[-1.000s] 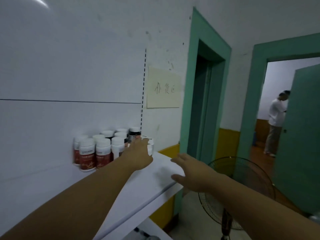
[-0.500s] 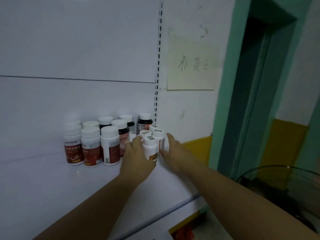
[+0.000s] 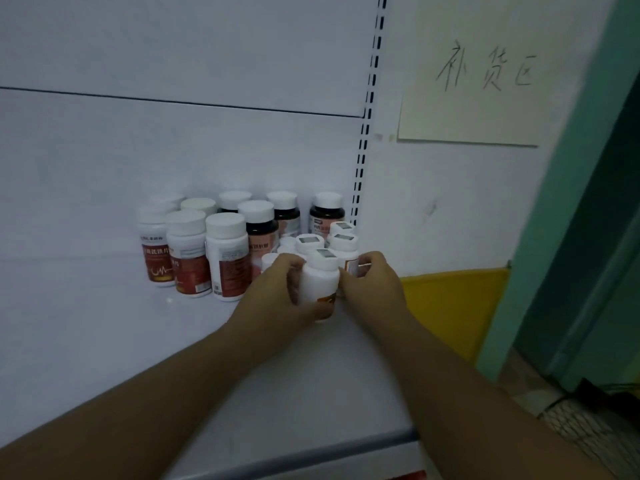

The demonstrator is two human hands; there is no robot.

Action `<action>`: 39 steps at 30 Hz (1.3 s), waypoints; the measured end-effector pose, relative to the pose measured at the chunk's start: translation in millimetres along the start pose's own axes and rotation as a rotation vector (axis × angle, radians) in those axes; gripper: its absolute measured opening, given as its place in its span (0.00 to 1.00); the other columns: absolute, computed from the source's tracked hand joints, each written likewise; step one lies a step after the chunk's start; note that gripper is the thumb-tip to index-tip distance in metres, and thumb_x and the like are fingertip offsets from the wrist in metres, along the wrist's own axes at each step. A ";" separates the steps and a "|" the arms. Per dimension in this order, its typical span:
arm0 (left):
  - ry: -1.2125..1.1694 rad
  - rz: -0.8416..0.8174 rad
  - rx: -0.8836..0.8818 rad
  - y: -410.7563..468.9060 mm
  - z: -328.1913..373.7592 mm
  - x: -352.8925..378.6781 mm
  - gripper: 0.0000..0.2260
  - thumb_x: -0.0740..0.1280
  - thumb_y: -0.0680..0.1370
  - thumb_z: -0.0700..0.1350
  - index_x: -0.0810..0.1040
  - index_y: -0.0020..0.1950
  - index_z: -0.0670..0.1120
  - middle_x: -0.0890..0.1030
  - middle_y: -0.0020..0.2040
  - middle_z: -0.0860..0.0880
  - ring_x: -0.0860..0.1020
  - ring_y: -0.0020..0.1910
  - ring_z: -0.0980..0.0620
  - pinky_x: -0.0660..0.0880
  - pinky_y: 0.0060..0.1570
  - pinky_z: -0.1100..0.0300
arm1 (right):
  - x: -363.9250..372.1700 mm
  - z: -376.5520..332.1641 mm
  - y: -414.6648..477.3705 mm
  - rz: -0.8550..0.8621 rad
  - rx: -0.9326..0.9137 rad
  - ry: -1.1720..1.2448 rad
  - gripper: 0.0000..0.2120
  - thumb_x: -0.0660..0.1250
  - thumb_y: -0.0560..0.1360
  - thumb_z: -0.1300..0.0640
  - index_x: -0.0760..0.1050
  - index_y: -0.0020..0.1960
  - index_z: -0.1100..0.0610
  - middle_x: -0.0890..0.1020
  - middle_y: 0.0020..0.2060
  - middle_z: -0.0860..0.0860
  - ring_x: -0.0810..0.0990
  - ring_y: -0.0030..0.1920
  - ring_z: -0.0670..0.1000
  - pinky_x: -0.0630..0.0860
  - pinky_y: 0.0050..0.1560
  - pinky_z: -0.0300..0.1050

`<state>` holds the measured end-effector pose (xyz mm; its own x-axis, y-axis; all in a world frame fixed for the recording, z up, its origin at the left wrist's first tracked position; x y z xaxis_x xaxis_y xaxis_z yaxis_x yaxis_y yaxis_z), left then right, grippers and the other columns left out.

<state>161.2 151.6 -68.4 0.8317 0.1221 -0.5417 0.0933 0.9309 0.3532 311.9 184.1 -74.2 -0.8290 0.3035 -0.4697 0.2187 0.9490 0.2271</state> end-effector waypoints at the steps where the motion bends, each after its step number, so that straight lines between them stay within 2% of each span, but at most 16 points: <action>1: -0.032 0.010 0.000 -1.7 1.5 -1.6 0.24 0.77 0.66 0.46 0.68 0.54 0.55 0.75 0.45 0.60 0.74 0.40 0.62 0.71 0.35 0.76 | -2.8 -3.4 -3.1 0.017 -0.020 0.061 0.17 0.65 0.75 0.47 0.70 0.57 0.56 0.78 0.49 0.52 0.75 0.46 0.50 0.70 0.45 0.43; 4: -0.326 0.021 -0.052 -6.1 8.9 -13.4 0.21 0.75 0.67 0.42 0.72 0.55 0.54 0.79 0.49 0.57 0.80 0.44 0.61 0.75 0.39 0.73 | -12.4 -11.8 -13.6 0.053 0.032 0.463 0.13 0.59 0.79 0.51 0.72 0.56 0.59 0.78 0.45 0.53 0.75 0.40 0.48 0.70 0.38 0.39; 6: -0.524 0.013 -0.050 -8.1 13.2 -22.5 0.22 0.74 0.65 0.44 0.75 0.57 0.50 0.82 0.52 0.51 0.83 0.49 0.56 0.79 0.43 0.66 | -8.9 -14.8 -21.1 -0.036 0.188 0.874 0.12 0.56 0.80 0.53 0.73 0.55 0.60 0.78 0.40 0.55 0.76 0.37 0.49 0.72 0.34 0.41; 8: -0.648 -0.006 -0.034 -10.8 14.8 -30.2 0.26 0.78 0.60 0.47 0.78 0.57 0.49 0.84 0.52 0.46 0.83 0.50 0.48 0.81 0.43 0.60 | -5.5 -17.9 -28.2 -0.130 0.275 1.073 0.13 0.56 0.79 0.53 0.73 0.57 0.61 0.78 0.38 0.56 0.77 0.33 0.51 0.73 0.29 0.42; 10: -0.746 -0.051 -0.038 -12.0 14.2 -34.6 0.32 0.82 0.54 0.52 0.80 0.56 0.48 0.85 0.52 0.44 0.84 0.50 0.46 0.81 0.42 0.57 | -3.0 -21.4 -32.0 -0.216 0.257 1.098 0.17 0.57 0.79 0.51 0.73 0.58 0.62 0.78 0.35 0.56 0.77 0.29 0.50 0.72 0.25 0.40; 12: -0.801 -0.092 -0.048 -12.4 14.3 -36.8 0.36 0.82 0.51 0.55 0.81 0.56 0.46 0.84 0.52 0.42 0.84 0.50 0.45 0.81 0.41 0.57 | -0.1 -25.0 -35.3 -0.303 0.194 1.086 0.23 0.59 0.75 0.44 0.73 0.58 0.63 0.79 0.34 0.55 0.78 0.28 0.49 0.73 0.26 0.41; 14: -0.823 -0.114 -0.049 -13.2 16.5 -38.9 0.38 0.82 0.50 0.55 0.80 0.57 0.43 0.84 0.52 0.41 0.84 0.49 0.44 0.80 0.40 0.57 | 2.0 -30.2 -37.4 -0.396 0.110 1.089 0.36 0.65 0.65 0.34 0.74 0.60 0.61 0.81 0.38 0.56 0.80 0.32 0.49 0.75 0.28 0.42; 16: -0.839 -0.124 -0.044 -14.5 18.7 -40.9 0.37 0.83 0.51 0.54 0.81 0.56 0.42 0.84 0.52 0.40 0.84 0.48 0.44 0.80 0.39 0.57 | 3.5 -35.6 -37.9 -0.474 0.029 1.103 0.42 0.72 0.55 0.31 0.75 0.59 0.57 0.82 0.42 0.56 0.81 0.38 0.51 0.77 0.34 0.45; 18: -0.857 -0.125 -0.046 -16.3 21.4 -43.6 0.36 0.83 0.50 0.54 0.81 0.55 0.42 0.85 0.50 0.40 0.84 0.47 0.45 0.80 0.38 0.57 | 3.3 -38.5 -38.8 -0.527 -0.008 1.136 0.42 0.77 0.50 0.33 0.76 0.57 0.55 0.83 0.43 0.54 0.82 0.41 0.51 0.79 0.38 0.46; 21: -0.843 -0.126 -0.058 -18.1 26.0 -48.1 0.39 0.82 0.52 0.54 0.79 0.58 0.40 0.84 0.52 0.39 0.84 0.48 0.44 0.80 0.39 0.56 | 1.9 -39.9 -39.5 -0.579 -0.003 1.211 0.38 0.80 0.49 0.37 0.78 0.54 0.55 0.84 0.44 0.54 0.83 0.42 0.51 0.81 0.38 0.45; 26: -0.798 -0.173 -0.073 -36.4 40.4 -59.2 0.33 0.82 0.55 0.53 0.81 0.57 0.44 0.83 0.54 0.39 0.83 0.51 0.43 0.81 0.43 0.55 | -6.0 -52.3 -52.7 -0.659 -0.019 1.252 0.27 0.79 0.54 0.41 0.83 0.48 0.53 0.85 0.42 0.56 0.84 0.40 0.51 0.81 0.32 0.43; 29: -0.798 -0.145 -0.048 -65.0 50.7 -81.9 0.33 0.82 0.56 0.53 0.81 0.58 0.44 0.83 0.54 0.39 0.83 0.50 0.42 0.81 0.42 0.53 | -12.1 -72.3 -76.0 -0.711 -0.052 1.189 0.23 0.77 0.56 0.40 0.83 0.45 0.53 0.85 0.39 0.54 0.84 0.36 0.50 0.80 0.29 0.42; 34: -0.711 -0.030 -0.007 -118.8 66.4 -141.0 0.32 0.82 0.55 0.54 0.82 0.56 0.45 0.85 0.50 0.40 0.84 0.46 0.44 0.81 0.41 0.55 | -4.9 -119.6 -120.9 -0.806 -0.236 1.023 0.26 0.76 0.45 0.32 0.84 0.39 0.44 0.86 0.39 0.50 0.86 0.39 0.49 0.80 0.33 0.42; 39: -0.634 0.078 -0.026 -178.9 55.0 -207.5 0.36 0.82 0.53 0.55 0.80 0.58 0.43 0.84 0.52 0.37 0.83 0.50 0.39 0.81 0.44 0.52 | 36.3 -165.6 -176.3 -0.988 -0.258 1.082 0.25 0.79 0.46 0.35 0.85 0.40 0.45 0.87 0.42 0.50 0.86 0.43 0.51 0.82 0.36 0.46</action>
<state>2.1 -59.2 22.8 0.9986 -0.0299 0.0443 0.0125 0.9363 0.3509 158.0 13.7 9.9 -0.5807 -0.7570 0.2996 -0.6452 0.6523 0.3977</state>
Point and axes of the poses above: each hand's wrist, its own y-axis towards the middle knuckle, its own x-axis out of the palm, z = x × y, the point moved 5 cm from there along y, towards the middle knuckle
